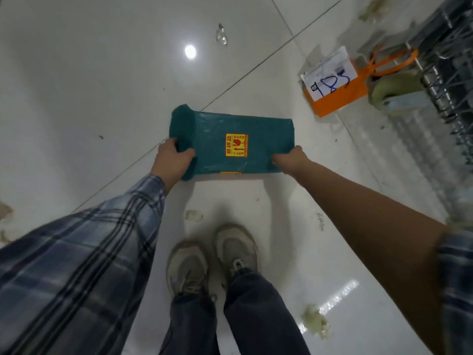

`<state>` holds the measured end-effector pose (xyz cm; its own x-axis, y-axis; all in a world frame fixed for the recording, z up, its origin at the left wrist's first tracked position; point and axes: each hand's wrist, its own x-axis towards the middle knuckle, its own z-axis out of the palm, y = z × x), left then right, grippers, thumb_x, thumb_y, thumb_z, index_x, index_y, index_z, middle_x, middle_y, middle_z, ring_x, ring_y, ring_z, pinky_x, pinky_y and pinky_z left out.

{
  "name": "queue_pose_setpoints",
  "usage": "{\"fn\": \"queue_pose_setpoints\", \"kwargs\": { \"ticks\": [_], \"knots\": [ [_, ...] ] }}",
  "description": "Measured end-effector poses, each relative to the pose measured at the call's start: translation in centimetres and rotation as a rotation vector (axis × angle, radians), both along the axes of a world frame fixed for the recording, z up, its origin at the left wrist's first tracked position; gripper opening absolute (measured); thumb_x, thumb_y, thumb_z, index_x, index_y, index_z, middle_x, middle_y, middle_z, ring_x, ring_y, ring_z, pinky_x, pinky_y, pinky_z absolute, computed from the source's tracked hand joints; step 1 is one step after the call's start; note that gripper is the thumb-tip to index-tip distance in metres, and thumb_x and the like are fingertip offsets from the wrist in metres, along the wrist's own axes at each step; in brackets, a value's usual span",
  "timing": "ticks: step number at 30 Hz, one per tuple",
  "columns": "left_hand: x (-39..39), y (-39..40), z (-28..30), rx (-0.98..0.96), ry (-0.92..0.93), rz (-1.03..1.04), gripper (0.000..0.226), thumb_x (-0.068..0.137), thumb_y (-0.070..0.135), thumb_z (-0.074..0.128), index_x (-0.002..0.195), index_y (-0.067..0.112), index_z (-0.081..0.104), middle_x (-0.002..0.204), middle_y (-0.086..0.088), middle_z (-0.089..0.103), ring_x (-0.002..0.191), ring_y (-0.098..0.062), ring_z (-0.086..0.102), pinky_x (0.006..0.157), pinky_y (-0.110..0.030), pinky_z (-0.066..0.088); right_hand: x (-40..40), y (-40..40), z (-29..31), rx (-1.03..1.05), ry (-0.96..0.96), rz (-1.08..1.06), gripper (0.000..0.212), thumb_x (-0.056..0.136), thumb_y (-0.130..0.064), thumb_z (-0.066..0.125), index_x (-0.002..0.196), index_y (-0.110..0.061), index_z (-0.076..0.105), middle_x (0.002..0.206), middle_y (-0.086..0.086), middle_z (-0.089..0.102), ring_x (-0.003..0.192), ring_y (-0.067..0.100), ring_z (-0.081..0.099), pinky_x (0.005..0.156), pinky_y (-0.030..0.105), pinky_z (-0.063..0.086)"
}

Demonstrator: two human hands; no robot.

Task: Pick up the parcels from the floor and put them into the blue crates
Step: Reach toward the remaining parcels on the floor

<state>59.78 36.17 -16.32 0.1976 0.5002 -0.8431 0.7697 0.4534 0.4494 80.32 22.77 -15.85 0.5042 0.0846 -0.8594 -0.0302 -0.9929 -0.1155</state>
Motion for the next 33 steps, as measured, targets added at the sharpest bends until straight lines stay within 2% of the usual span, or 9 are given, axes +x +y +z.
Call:
{"fn": "queue_pose_setpoints", "kwargs": {
  "ticks": [6,10,12,15,19,21,27,30,33],
  "knots": [
    [1.9,-1.7,-0.3,-0.069,-0.085,0.193,0.031,0.087,0.024,0.061,0.114,0.014,0.048,0.103,-0.001,0.057,0.084,-0.014,0.057,0.056,-0.022,0.042,-0.2,-0.9,0.5,0.217,0.062,-0.177,0.05,0.082,-0.024,0.066,0.122,-0.009,0.04,0.107,0.003,0.05,0.086,0.013,0.055,0.062,0.023,0.045],
    [1.0,-2.8,2.6,-0.098,-0.11,0.225,0.035,0.083,0.03,0.063,0.109,0.012,0.048,0.1,-0.005,0.056,0.067,-0.013,0.054,0.047,-0.022,0.043,-0.9,-1.7,3.4,0.31,0.06,-0.481,0.057,0.077,-0.04,0.072,0.114,-0.008,0.042,0.11,0.007,0.056,0.095,0.019,0.061,0.078,0.033,0.056],
    [0.0,-3.7,4.7,-0.031,-0.052,0.099,0.064,0.067,0.047,0.064,0.119,0.011,0.05,0.11,-0.009,0.057,0.088,-0.027,0.061,0.069,-0.035,0.057,-1.7,-2.1,5.3,0.3,0.091,-0.512,0.068,0.074,-0.043,0.075,0.12,-0.005,0.043,0.117,0.011,0.058,0.102,0.024,0.063,0.086,0.038,0.056],
    [-1.6,-5.5,8.7,0.285,0.094,-0.347,0.093,0.07,0.053,0.061,0.148,0.017,0.025,0.141,-0.016,0.036,0.13,-0.033,0.037,0.108,-0.045,0.034,-3.3,-2.6,9.0,0.257,0.096,-0.512,0.074,0.073,-0.043,0.075,0.125,-0.006,0.037,0.118,0.009,0.056,0.103,0.024,0.062,0.082,0.036,0.056],
    [-3.5,-8.2,15.2,0.423,0.092,-0.98,0.094,0.08,0.057,0.059,0.151,0.034,0.002,0.158,-0.007,0.005,0.148,-0.026,0.004,0.119,-0.052,0.003,-5.5,-2.8,14.1,0.195,0.157,-0.526,0.071,0.075,-0.04,0.075,0.126,-0.006,0.04,0.119,0.011,0.057,0.1,0.025,0.062,0.068,0.03,0.054],
    [-4.5,-9.2,17.5,0.468,0.181,-1.062,0.086,0.087,0.044,0.055,0.151,0.032,0.0,0.159,-0.006,0.007,0.148,-0.026,0.002,0.118,-0.052,0.002,-6.6,-2.4,16.6,0.154,0.236,-0.498,0.068,0.076,-0.04,0.074,0.125,-0.005,0.043,0.119,0.012,0.06,0.092,0.023,0.064,0.063,0.03,0.054],
    [-9.3,-8.7,21.9,0.693,0.08,-0.803,0.063,0.067,0.028,0.074,0.126,0.018,0.054,0.114,-0.009,0.062,0.105,-0.033,0.062,0.09,-0.046,0.045,-9.5,-1.0,22.6,0.123,0.409,-0.437,0.046,0.093,-0.049,0.044,0.116,-0.01,0.051,0.101,0.011,0.065,0.082,0.023,0.063,0.064,0.034,0.056],
    [-11.8,-8.4,24.8,0.342,-0.02,-0.379,0.052,0.08,0.038,0.061,0.128,0.02,0.05,0.11,0.0,0.061,0.098,-0.024,0.06,0.083,-0.036,0.043,-10.5,-0.8,24.9,0.127,0.4,-0.441,0.045,0.097,-0.045,0.035,0.121,-0.009,0.046,0.102,0.015,0.063,0.089,0.029,0.061,0.071,0.039,0.055],
    [-14.0,-8.5,27.5,-0.018,-0.14,0.243,0.035,0.083,0.024,0.071,0.114,0.017,0.056,0.105,-0.001,0.066,0.099,-0.023,0.063,0.09,-0.037,0.05,-12.2,-1.2,26.7,0.119,0.358,-0.022,0.051,0.092,-0.041,0.053,0.131,-0.01,0.043,0.127,0.015,0.055,0.105,0.025,0.055,0.08,0.036,0.051]
  ]
}}
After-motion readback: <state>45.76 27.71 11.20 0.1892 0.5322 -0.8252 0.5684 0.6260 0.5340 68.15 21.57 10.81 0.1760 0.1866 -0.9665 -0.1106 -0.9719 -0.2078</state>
